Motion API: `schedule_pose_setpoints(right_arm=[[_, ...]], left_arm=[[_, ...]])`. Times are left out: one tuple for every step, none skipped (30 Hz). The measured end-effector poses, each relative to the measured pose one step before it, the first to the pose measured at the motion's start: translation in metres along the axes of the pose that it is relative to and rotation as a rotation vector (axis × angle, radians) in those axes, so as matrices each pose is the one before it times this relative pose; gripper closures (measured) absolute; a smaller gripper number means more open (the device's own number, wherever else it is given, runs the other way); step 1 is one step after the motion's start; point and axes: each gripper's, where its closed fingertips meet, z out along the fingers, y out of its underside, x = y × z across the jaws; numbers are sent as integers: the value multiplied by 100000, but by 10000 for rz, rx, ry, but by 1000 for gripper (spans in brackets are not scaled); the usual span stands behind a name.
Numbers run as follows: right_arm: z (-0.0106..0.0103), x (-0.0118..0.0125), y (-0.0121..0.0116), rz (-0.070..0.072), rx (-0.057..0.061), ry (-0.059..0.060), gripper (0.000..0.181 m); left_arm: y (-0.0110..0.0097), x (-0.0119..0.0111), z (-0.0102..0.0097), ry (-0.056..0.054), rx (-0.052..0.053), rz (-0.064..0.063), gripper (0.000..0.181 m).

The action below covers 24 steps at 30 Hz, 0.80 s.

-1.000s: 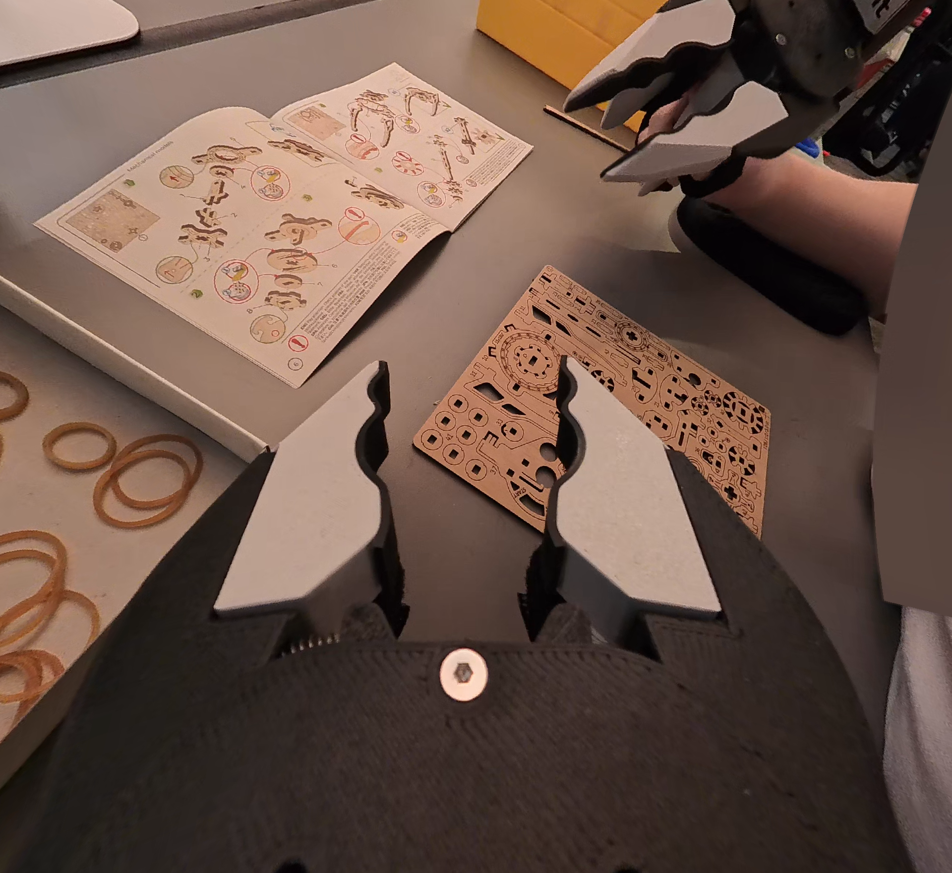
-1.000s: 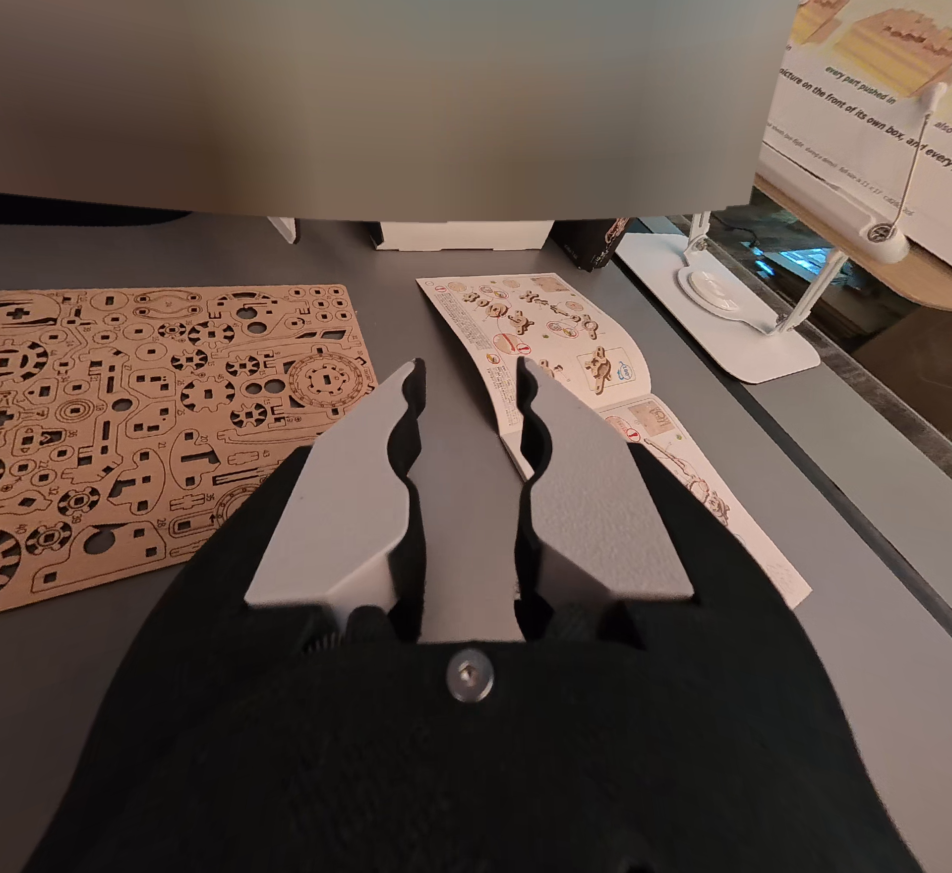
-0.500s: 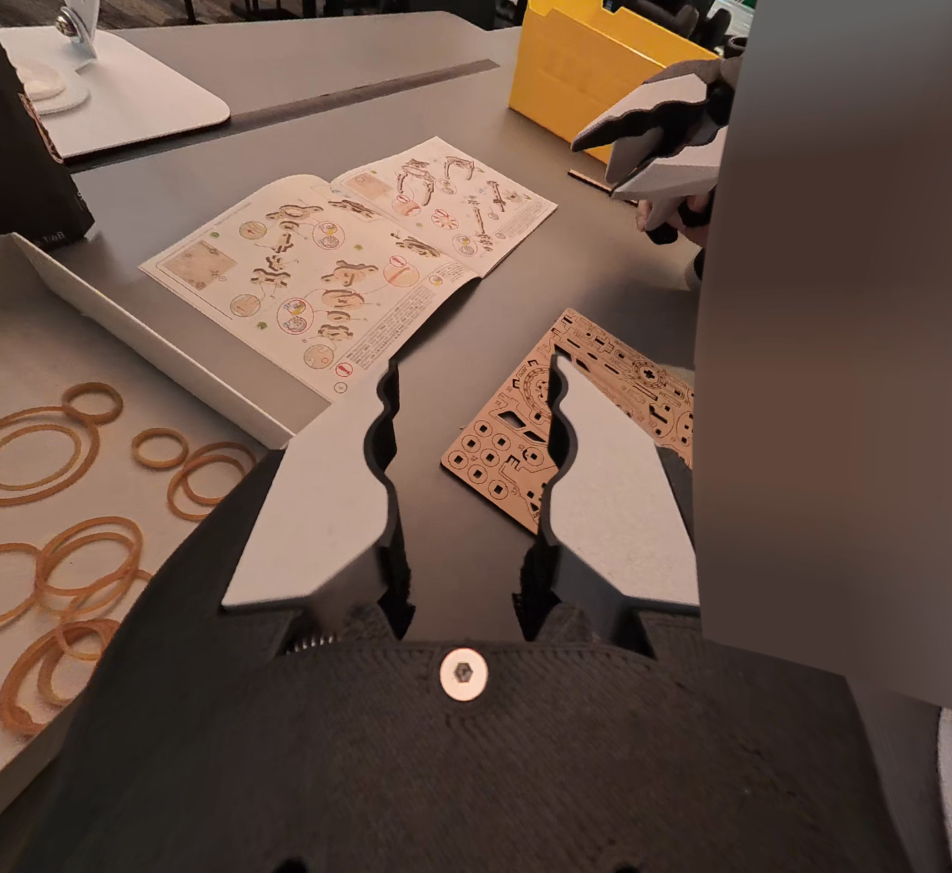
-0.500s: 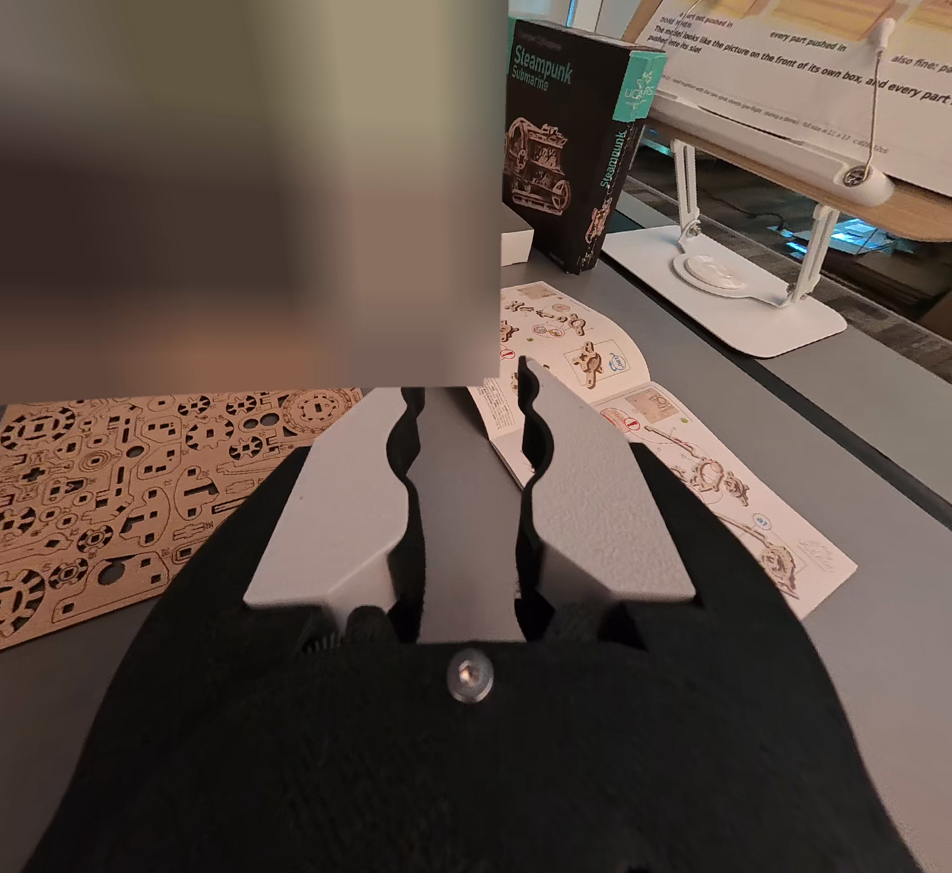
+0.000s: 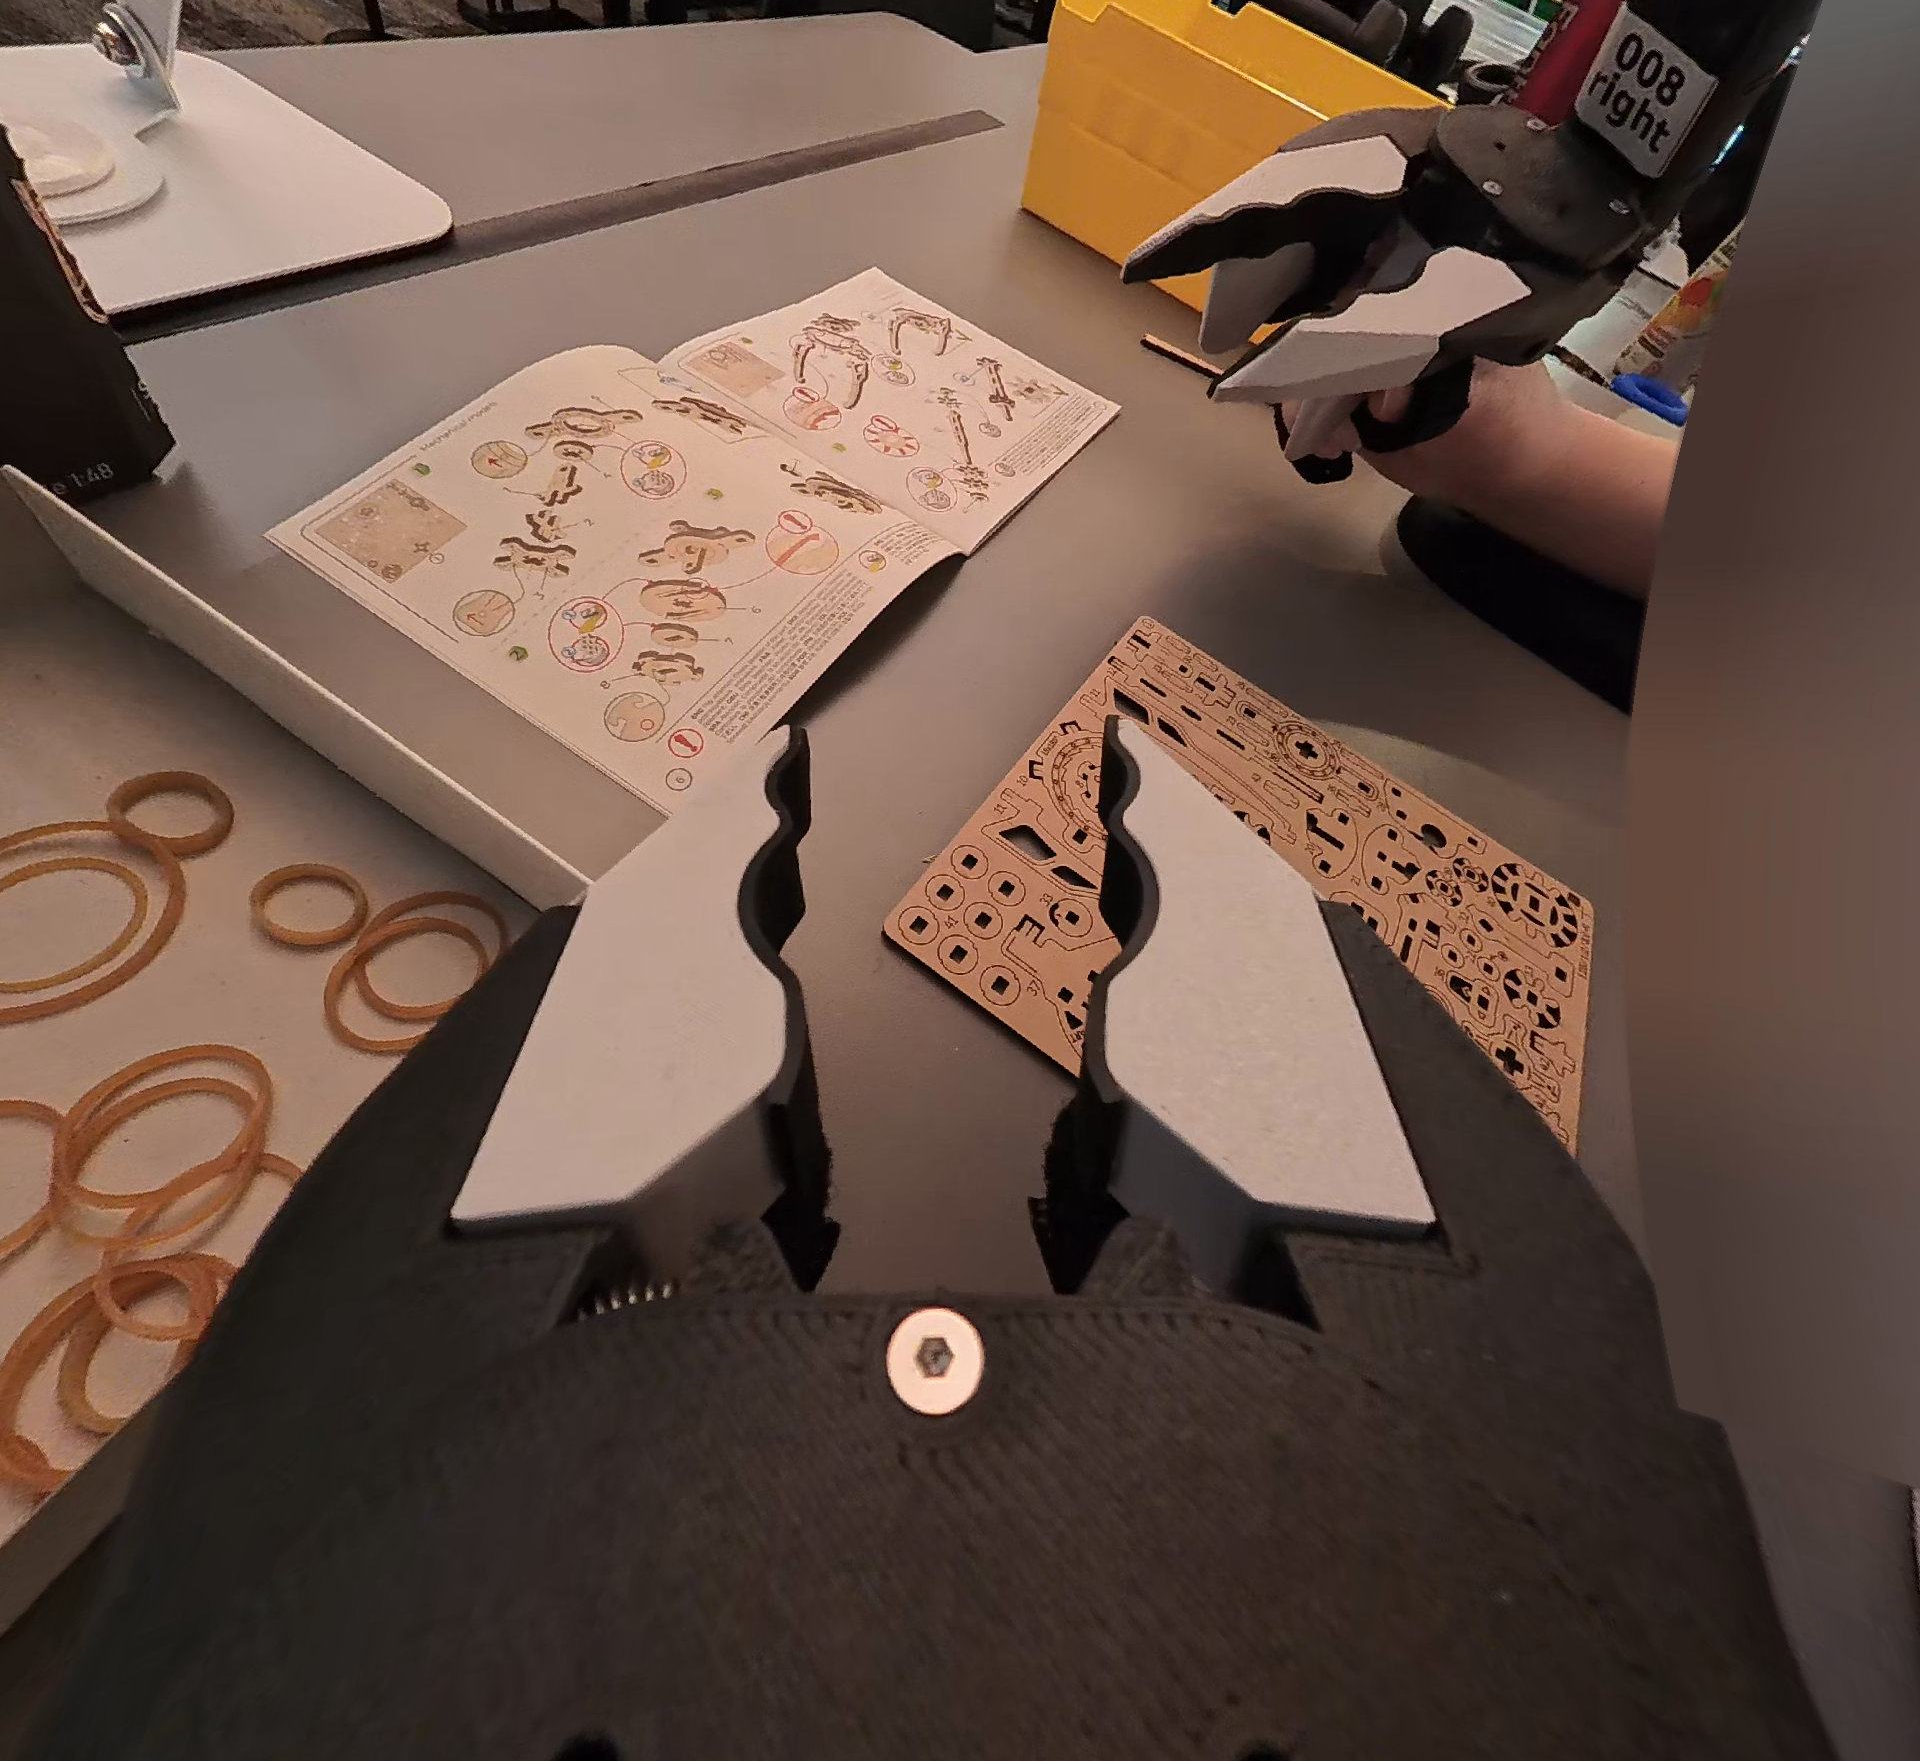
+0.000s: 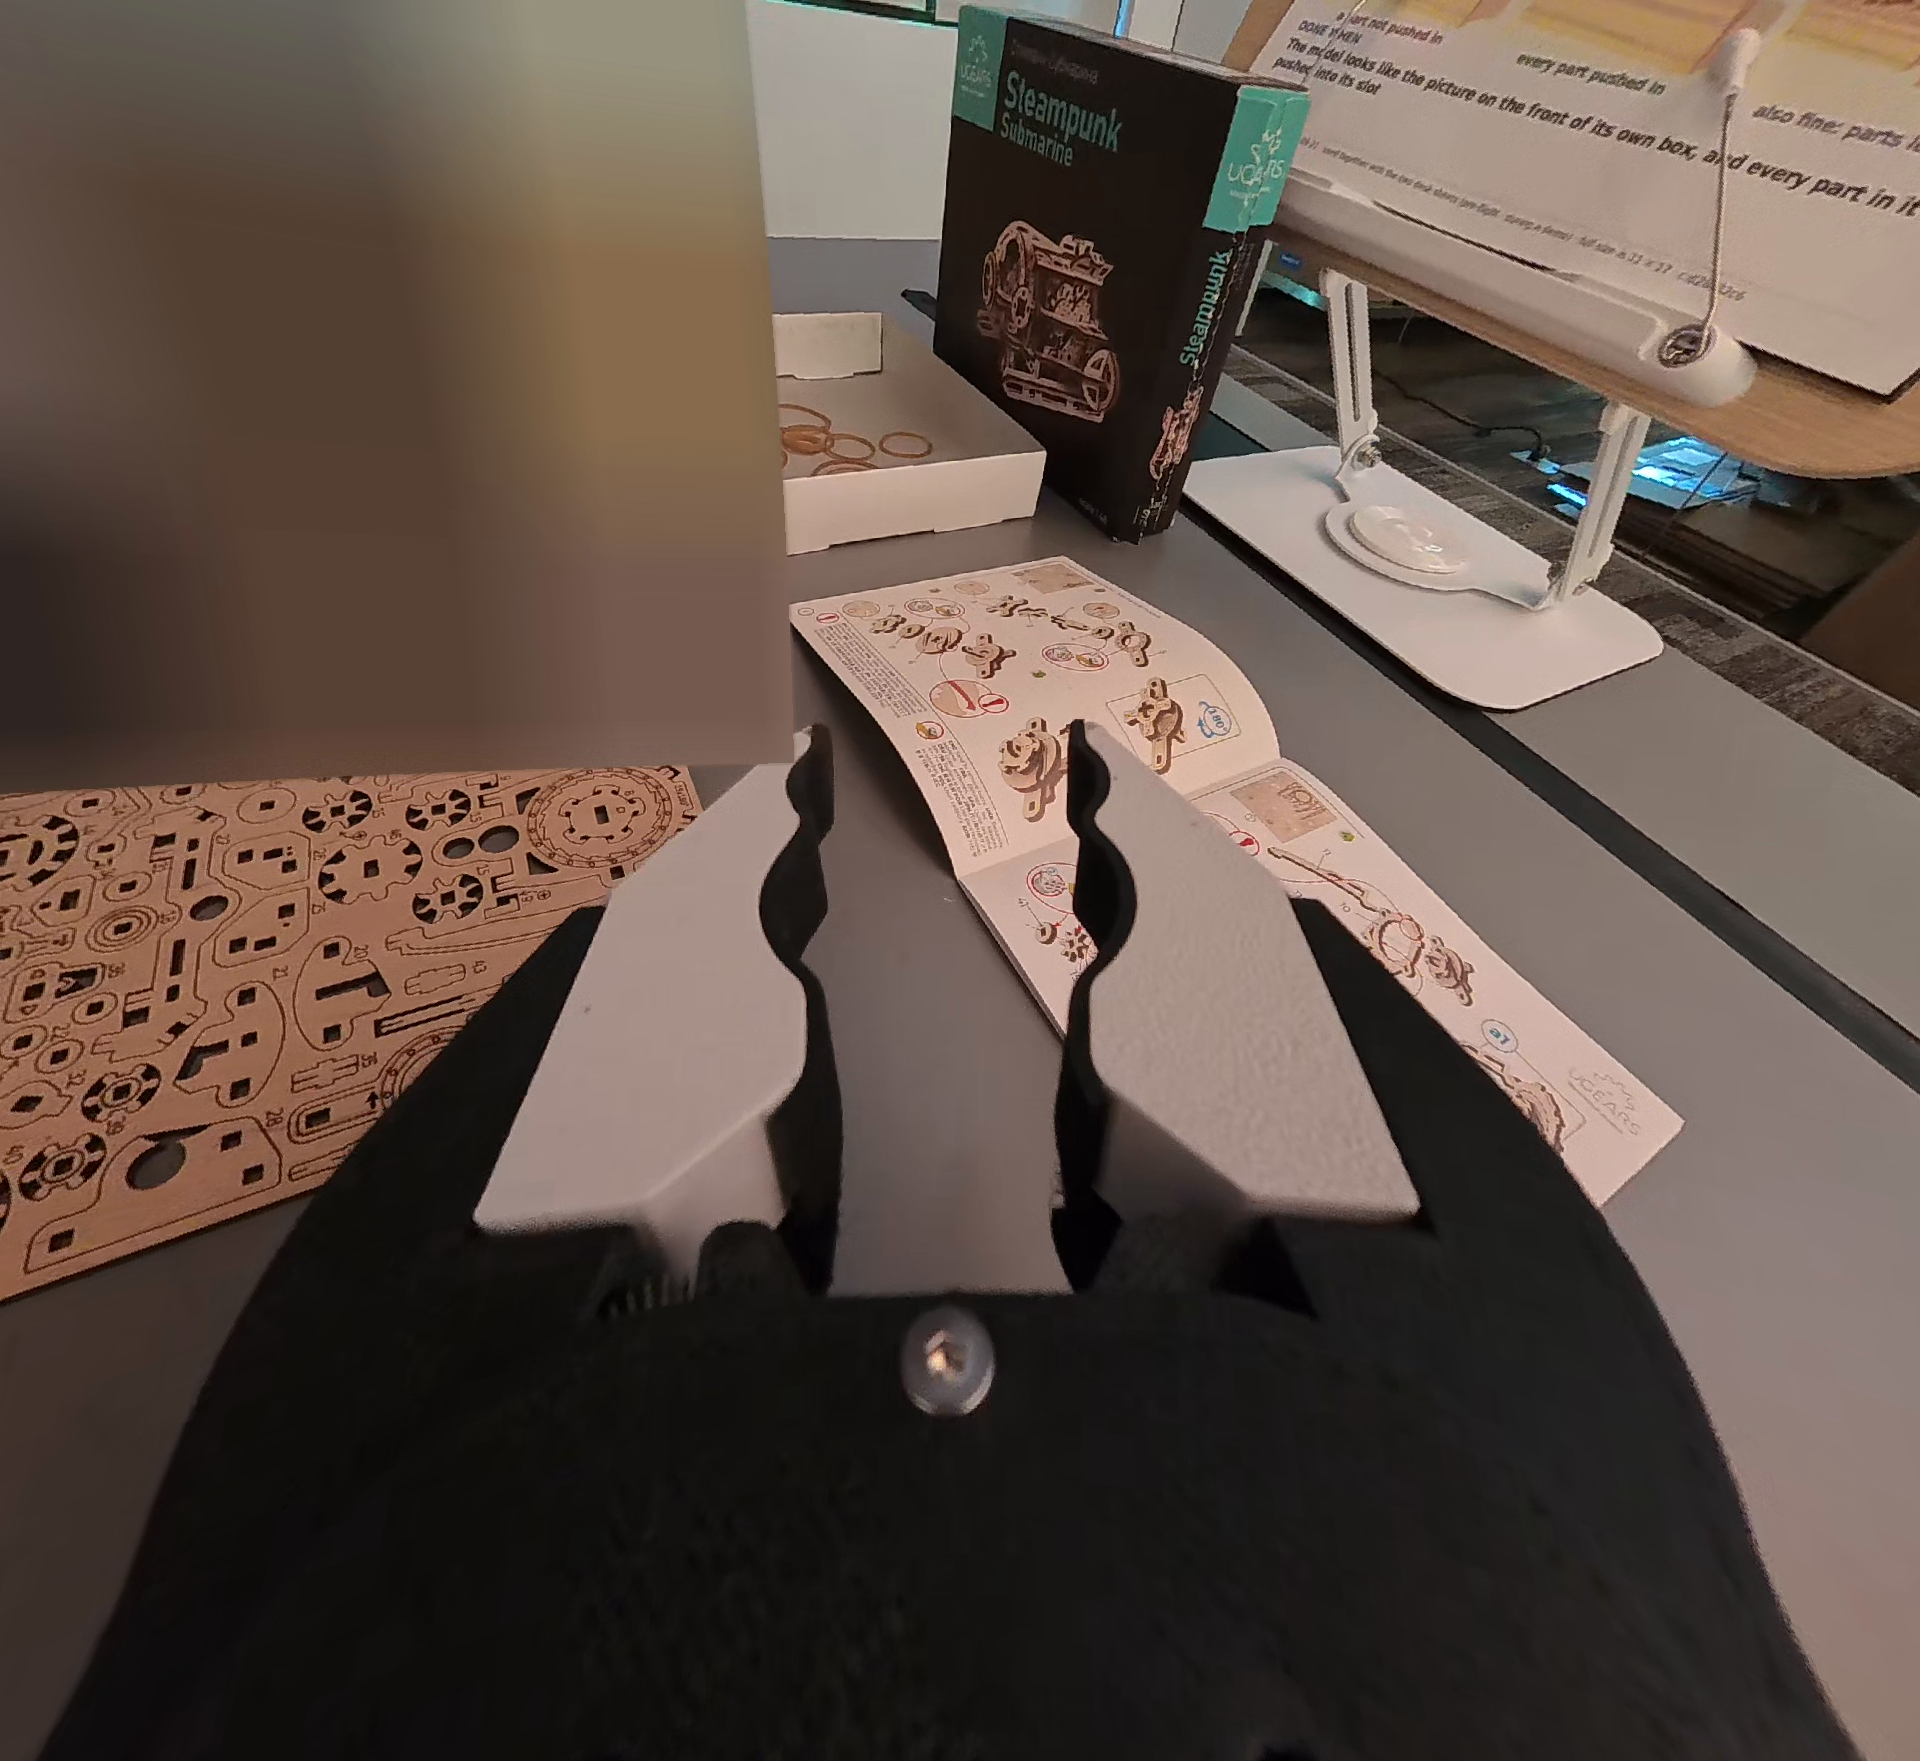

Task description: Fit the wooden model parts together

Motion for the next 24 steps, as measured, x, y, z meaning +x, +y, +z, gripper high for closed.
schedule_pose_setpoints(right_arm=[[1,-6,8,-29,-11,9,137],[21,-18,14,-23,-11,-2,137],[18,-16,46,-2,-23,-15,137],[34,-2,83,-10,-29,-19,137],[26,82,104,0,-40,15,137],[10,82,87,34,-37,11,137],[-5,69,28,45,-2,4,137],[-28,53,-41,39,30,10,137],[-43,58,-68,20,43,18,137],[-36,37,-68,1,30,18,137],[-13,35,-11,-5,4,19,137],[1,4,-2,-15,-9,7,137],[8,-5,11,-27,-14,8,137],[7,-17,9,-36,-15,10,137],[5,-30,-18,-31,-2,6,137],[0,-44,-26,-4,9,-9,137],[18,-57,-16,3,7,-21,137],[0,-37,-11,-6,-3,-9,137],[-3,-9,-14,-28,-2,11,137],[-1,11,-3,-35,-10,17,137],[-13,20,15,-23,-12,13,137],[-4,16,26,0,-9,-3,137],[14,24,49,29,-17,-14,137],[-8,43,28,46,-2,-4,137]], left_arm=[[-5,9,-7,9,5,-8,127],[7,-8,5,-3,1,2,127],[-2,-16,-1,-4,0,1,127],[-9,-2,2,4,5,-3,127],[-3,12,-4,2,6,1,127],[-12,-16,-9,-9,5,9,127],[1,-11,-3,-16,5,11,127],[-8,-8,-2,-11,1,8,127],[6,2,1,-8,-1,10,127],[-15,-2,-10,-16,5,19,127],[-28,-10,-9,-25,9,30,128],[-23,-17,-19,-29,9,33,128],[-9,-35,-17,-23,6,22,128],[-9,-23,-5,-10,8,-1,128],[-6,-20,-12,3,10,-23,128],[-11,-28,-6,9,17,-31,128],[-34,-24,-25,8,26,-32,128],[-53,-16,-45,5,33,-29,128],[-71,-17,-40,-5,42,-17,128],[-86,-16,-52,-13,45,1,128],[-88,-11,-62,-18,46,16,128],[-84,-9,-37,-22,47,28,128],[-42,-36,-23,-23,29,28,128],[20,-40,4,-15,-3,7,129]])
